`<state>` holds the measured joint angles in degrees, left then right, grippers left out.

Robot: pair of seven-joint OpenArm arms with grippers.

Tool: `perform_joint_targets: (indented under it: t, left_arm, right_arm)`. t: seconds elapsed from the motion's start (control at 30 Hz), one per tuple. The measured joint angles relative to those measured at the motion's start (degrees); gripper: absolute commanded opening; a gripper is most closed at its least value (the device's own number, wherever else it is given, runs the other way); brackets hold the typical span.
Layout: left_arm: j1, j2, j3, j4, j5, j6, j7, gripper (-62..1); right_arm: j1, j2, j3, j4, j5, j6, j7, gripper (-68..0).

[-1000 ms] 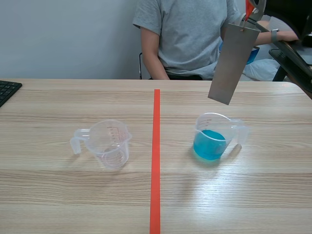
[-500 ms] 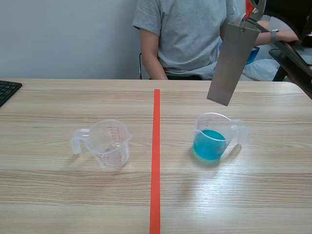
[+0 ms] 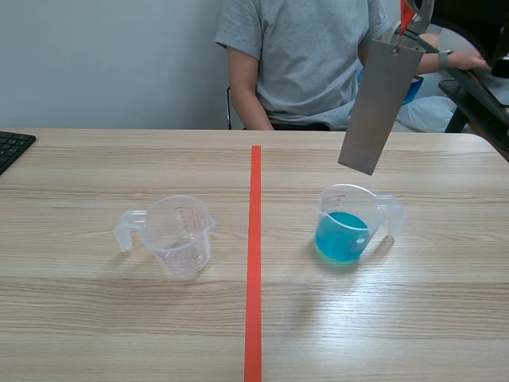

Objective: Do the redox reaction experiment.
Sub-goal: 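Raise the plate and point at it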

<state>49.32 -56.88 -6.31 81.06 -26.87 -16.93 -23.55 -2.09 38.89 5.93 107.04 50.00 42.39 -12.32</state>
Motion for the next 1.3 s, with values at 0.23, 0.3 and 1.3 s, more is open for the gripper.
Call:
perform_joint_targets:
  t: [0.23, 0.3, 1.3]
  left_arm:
    - [-12.81, -4.55, 3.30, 3.10, 0.02, -5.92, -1.60, -56.2]
    - [-16.63, -4.66, 5.49, 4.81, 0.04, -6.34, -1.62, -56.2]
    - [-72.08, 21.81, 52.57, -3.61, 4.50, -0.28, 19.96, -56.2]
  right_arm:
    - [0.00, 0.00, 0.00, 0.00, 0.00, 0.00, 0.00, -66.0]
    - [0.00, 0.00, 0.00, 0.00, 0.00, 0.00, 0.00, -66.0]
    - [0.00, 0.00, 0.00, 0.00, 0.02, 0.00, -0.22, -66.0]
